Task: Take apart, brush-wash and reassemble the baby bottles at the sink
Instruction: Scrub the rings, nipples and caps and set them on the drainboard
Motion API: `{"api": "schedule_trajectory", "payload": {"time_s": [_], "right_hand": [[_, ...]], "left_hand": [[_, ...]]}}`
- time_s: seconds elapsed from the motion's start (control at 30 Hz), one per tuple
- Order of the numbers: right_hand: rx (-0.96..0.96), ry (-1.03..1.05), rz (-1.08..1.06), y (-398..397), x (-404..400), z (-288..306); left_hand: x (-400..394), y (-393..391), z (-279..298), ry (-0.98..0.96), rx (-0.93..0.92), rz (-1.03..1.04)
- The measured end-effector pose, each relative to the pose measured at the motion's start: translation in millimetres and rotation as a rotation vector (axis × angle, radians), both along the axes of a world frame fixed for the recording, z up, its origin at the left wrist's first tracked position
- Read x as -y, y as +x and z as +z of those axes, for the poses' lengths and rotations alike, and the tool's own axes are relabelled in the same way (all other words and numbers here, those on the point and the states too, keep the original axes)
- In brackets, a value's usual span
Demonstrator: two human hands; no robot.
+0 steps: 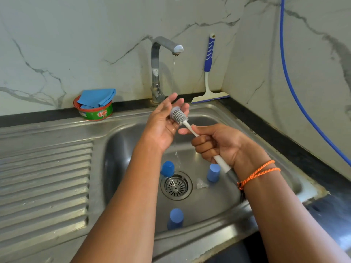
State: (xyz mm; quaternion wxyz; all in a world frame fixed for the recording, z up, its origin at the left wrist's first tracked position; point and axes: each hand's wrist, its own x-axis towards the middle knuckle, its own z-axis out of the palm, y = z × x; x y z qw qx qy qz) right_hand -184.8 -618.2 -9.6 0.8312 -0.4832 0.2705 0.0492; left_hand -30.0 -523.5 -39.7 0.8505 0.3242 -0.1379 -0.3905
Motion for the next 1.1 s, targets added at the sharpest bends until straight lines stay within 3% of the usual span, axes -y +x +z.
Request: {"api": "schedule_trajectory", "payload": {"time_s": [0.07,0.17,0.23,0.33,0.4,0.5,0.57,0.6,0.63,0.73,0.8,0.97,1.1], "right_hand": [[-0.012,-0.186,-0.029,4,-4,-5],[-0.073,-0.842,-0.135,15,-13,-14],[-0.091,-1.237,-0.174,18,-19,-19],[-0.173,-1.590,-0.172,17,-28,-23],[-0.230,-1.757,-0.175,18,-36,-17],[-0.274,-1.992,-0.181,16,-46,-5],[-0.306,-2.018,-0.207,15,-46,-4],[-0.320,-1.986,-0.224,15,-44,-6],[-0.336,-1.934,-0.235,14,-42,-8],[-0.377,-1.813,-0.271,8,-31,-14],[-0.362,-1.741,-0.322,4,-26,-13],[-0.228,-1.536,-0.271,15,-31,-19],[-0.244,-1.606,-0.319,20,-40,-25]], "left_hand": [[1,3,-2,0.065,-0.017,0.067],[6,2,-7,0.212,-0.025,0.227],[8,0,-7,0.320,0.054,0.350],[13,3,-12,0.422,0.186,0.495],[14,6,-18,0.549,0.374,0.638],[12,0,-21,0.851,0.814,0.910],[13,-6,-19,0.970,0.993,0.965],[15,-7,-19,0.948,0.987,0.922],[18,-5,-19,0.869,0.911,0.849],[21,2,-19,0.534,0.379,0.566],[16,4,-17,0.420,0.146,0.495],[9,2,-12,0.238,-0.110,0.320],[12,-4,-9,0.177,-0.221,0.231]]}}
